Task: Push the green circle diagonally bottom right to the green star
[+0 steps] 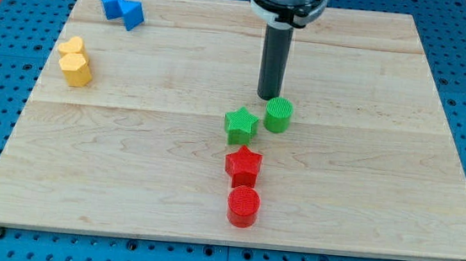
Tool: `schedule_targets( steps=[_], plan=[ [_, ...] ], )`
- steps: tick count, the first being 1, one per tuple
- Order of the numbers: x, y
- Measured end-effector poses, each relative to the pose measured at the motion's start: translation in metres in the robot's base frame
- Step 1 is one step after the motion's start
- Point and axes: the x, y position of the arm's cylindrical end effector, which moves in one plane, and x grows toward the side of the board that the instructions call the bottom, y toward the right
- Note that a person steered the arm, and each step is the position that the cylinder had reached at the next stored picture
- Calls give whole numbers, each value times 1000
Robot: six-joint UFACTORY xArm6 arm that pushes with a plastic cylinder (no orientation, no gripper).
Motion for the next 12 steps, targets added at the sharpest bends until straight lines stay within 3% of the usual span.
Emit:
schedule_targets(
  steps=[4, 6, 7, 8, 10, 11, 12],
  plan=[
    [-5, -20],
    [3, 26],
    [42, -44],
    [65, 41],
    [59, 102],
    [135, 118],
    [131, 145]
  ],
)
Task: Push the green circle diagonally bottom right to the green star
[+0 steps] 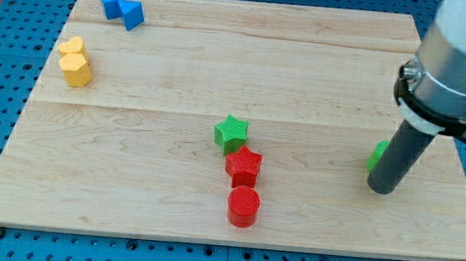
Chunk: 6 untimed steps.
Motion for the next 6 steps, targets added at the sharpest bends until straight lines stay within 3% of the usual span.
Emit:
schedule_targets(
  steps=[2, 3, 4, 5, 6],
  plan=[
    [-75, -43],
    [-106, -14],
    [-49, 22],
    [17, 14],
    [-26, -14]
  ],
)
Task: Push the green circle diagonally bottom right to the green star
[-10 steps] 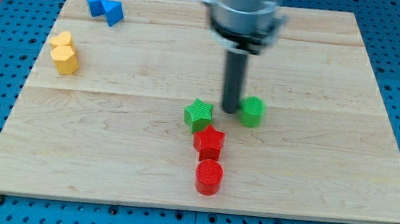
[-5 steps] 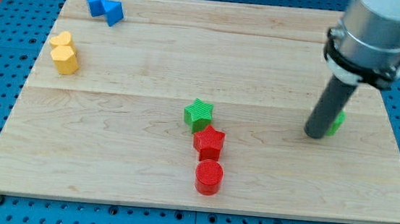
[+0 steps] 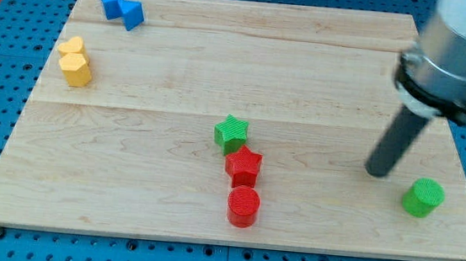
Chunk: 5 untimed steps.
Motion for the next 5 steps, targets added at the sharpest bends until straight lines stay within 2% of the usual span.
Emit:
schedule_targets(
  steps=[1, 3, 4, 5],
  plan=[
    [6, 55],
    [36, 49],
    [15, -3],
    [-47, -134]
  ],
)
